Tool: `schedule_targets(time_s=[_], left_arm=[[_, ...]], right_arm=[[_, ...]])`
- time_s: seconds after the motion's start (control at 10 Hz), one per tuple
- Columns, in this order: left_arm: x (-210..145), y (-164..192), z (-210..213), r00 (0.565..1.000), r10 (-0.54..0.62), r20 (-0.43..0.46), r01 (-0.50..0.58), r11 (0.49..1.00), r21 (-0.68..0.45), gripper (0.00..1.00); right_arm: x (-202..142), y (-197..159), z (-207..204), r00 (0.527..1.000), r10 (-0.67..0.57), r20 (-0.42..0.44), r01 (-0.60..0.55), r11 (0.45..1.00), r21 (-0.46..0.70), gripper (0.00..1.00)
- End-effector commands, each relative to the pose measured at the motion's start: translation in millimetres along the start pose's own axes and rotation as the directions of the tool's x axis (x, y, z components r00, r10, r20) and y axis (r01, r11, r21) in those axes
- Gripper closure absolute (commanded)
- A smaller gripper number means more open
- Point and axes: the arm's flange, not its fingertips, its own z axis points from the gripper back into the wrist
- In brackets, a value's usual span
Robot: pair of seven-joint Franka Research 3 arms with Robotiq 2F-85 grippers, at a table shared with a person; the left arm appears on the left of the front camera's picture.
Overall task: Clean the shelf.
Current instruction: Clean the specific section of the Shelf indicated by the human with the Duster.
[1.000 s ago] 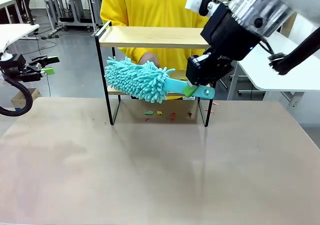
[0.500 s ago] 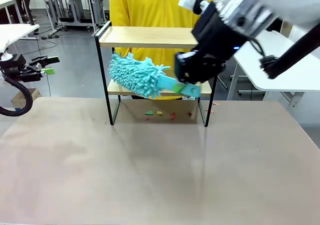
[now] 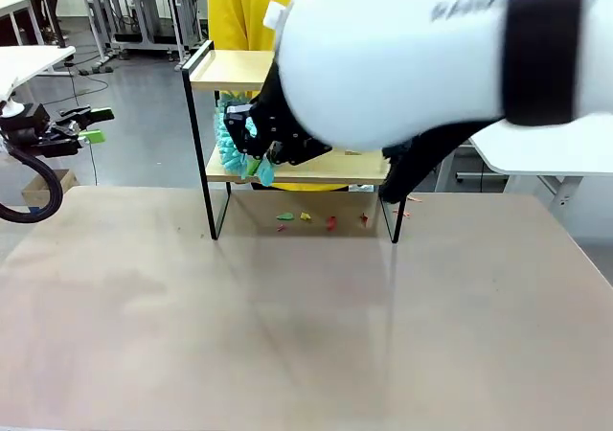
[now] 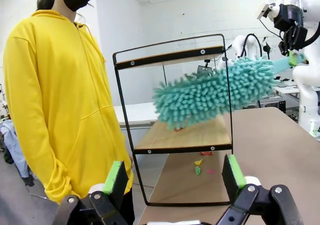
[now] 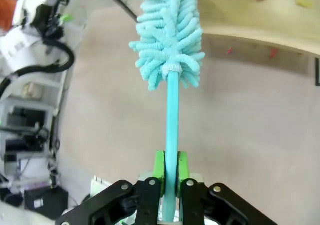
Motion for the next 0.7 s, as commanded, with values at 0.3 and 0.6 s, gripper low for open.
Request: schedule_targets(time_s=[0.3,0.6], left_arm=[[2.0,-1.7,-0.6,1.000,-0.008,-0.003,0.008,1.000,0.000,0.00],[2.0,-1.7,-0.6,1.000,-0.008,-0.003,0.008,1.000,0.000,0.00]], right_arm=[[31.8,48.9,-57.6,0.992,-0.009,0.126,0.023,0.993,-0.113,0.87],[36.9,56.3,-80.9,0.995,0.015,0.101,0.000,0.989,-0.147,0.87]])
